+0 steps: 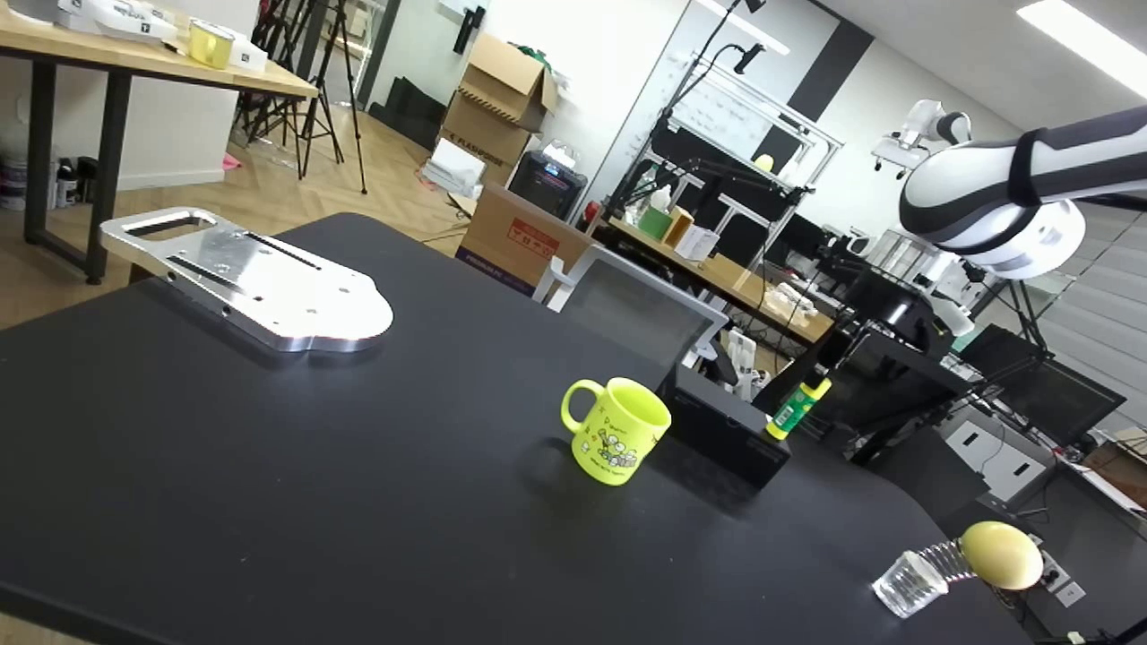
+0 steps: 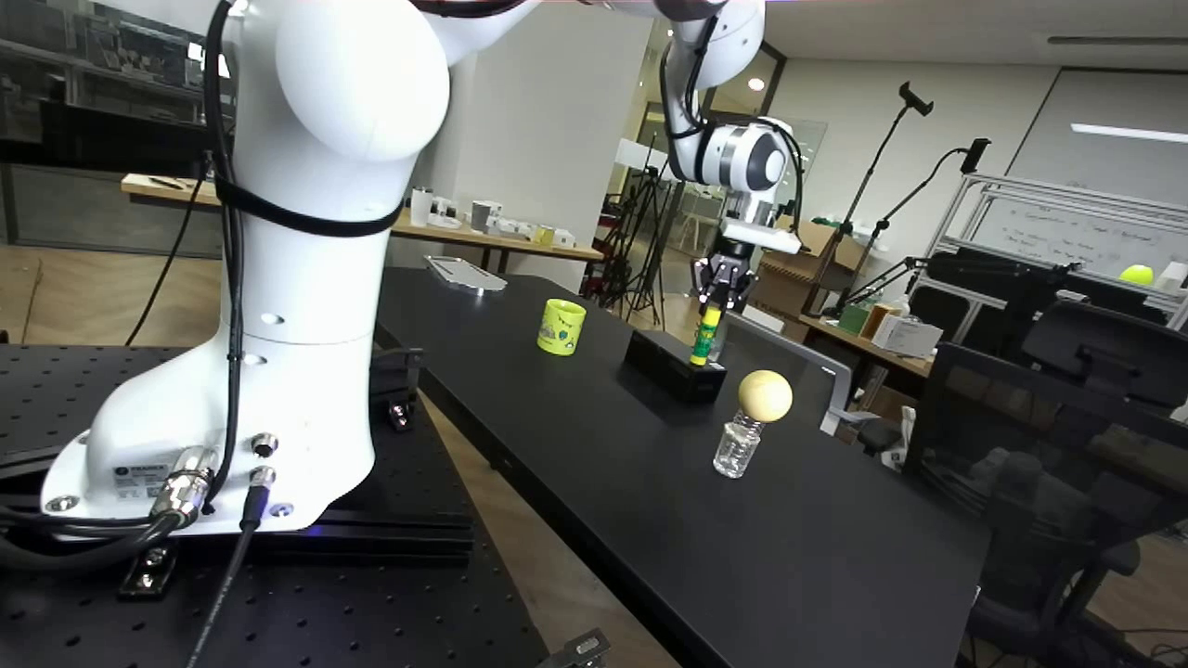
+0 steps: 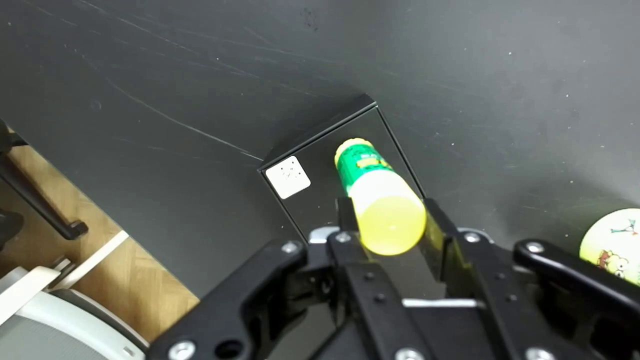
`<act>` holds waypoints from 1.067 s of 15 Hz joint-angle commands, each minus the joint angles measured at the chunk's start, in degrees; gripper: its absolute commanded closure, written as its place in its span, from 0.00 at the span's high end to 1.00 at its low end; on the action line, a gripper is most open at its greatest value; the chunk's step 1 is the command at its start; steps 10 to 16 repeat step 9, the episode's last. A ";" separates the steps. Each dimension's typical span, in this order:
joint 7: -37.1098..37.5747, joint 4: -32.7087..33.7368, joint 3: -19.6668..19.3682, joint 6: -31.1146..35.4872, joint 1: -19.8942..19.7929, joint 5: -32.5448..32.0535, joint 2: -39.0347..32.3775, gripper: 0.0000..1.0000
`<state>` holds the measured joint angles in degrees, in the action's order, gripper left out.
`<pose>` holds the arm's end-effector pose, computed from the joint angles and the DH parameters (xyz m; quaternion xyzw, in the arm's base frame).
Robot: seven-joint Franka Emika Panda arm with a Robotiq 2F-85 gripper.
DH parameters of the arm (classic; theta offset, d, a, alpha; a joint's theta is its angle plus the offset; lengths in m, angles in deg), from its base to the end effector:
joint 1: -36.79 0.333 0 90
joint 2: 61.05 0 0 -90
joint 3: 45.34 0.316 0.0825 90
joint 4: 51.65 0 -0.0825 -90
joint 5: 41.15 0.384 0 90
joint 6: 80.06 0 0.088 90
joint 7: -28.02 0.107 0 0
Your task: Put the paper glue on the black box
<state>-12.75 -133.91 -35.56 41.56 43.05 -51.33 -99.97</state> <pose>0.7032 0.1697 0.2976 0.8663 0.4990 0.0043 0.0242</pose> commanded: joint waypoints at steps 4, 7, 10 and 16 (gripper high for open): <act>4.05 -2.15 -0.57 -1.19 1.22 -0.40 5.39 0.86; 8.44 -7.67 -0.79 -3.06 2.39 -1.03 12.37 1.00; 5.39 -2.93 0.10 -2.71 1.64 -0.19 8.02 0.95; 5.39 -2.93 0.10 -2.71 1.64 -0.19 8.02 0.95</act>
